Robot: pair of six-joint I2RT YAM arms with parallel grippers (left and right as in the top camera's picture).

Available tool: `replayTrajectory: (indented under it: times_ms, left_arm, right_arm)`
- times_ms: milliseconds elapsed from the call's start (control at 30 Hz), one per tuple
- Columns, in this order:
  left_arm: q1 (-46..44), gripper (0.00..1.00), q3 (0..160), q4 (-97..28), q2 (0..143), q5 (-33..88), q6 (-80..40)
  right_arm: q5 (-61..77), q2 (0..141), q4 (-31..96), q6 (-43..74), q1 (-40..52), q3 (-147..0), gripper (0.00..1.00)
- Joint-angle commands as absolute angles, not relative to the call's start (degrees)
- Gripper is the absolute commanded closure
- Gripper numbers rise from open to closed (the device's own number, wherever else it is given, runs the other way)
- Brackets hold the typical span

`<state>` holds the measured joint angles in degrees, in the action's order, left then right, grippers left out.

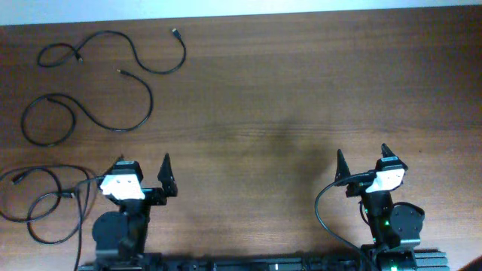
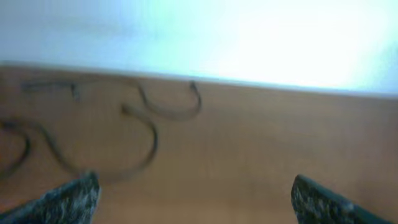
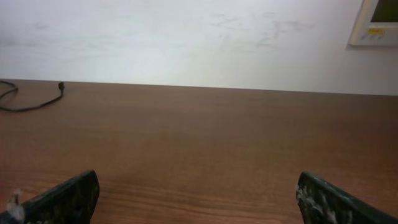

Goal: Untangle cables

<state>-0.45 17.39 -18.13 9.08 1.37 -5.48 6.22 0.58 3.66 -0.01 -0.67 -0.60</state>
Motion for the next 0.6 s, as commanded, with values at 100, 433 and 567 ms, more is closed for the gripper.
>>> replayTrajectory:
  times_ms: [100,433,567]
  left_arm:
    - [5.48,0.01,4.75,-6.09,0.27,6.70,-2.85]
    - [-3.60,0.01,0.47,-4.67,0.27,-3.75,1.32]
    - [-2.59,0.01,0.47,-4.43,0.27,-6.66,-2.04]
  right_arm:
    - [5.93,0.21,4.10,-0.19,-0.82,-0.32,0.01]
    - [5.93,0.21,4.10,-0.19,-0.82,-0.32,0.02]
    - [5.93,0.21,4.10,-0.19,-0.82,-0.32,0.02]
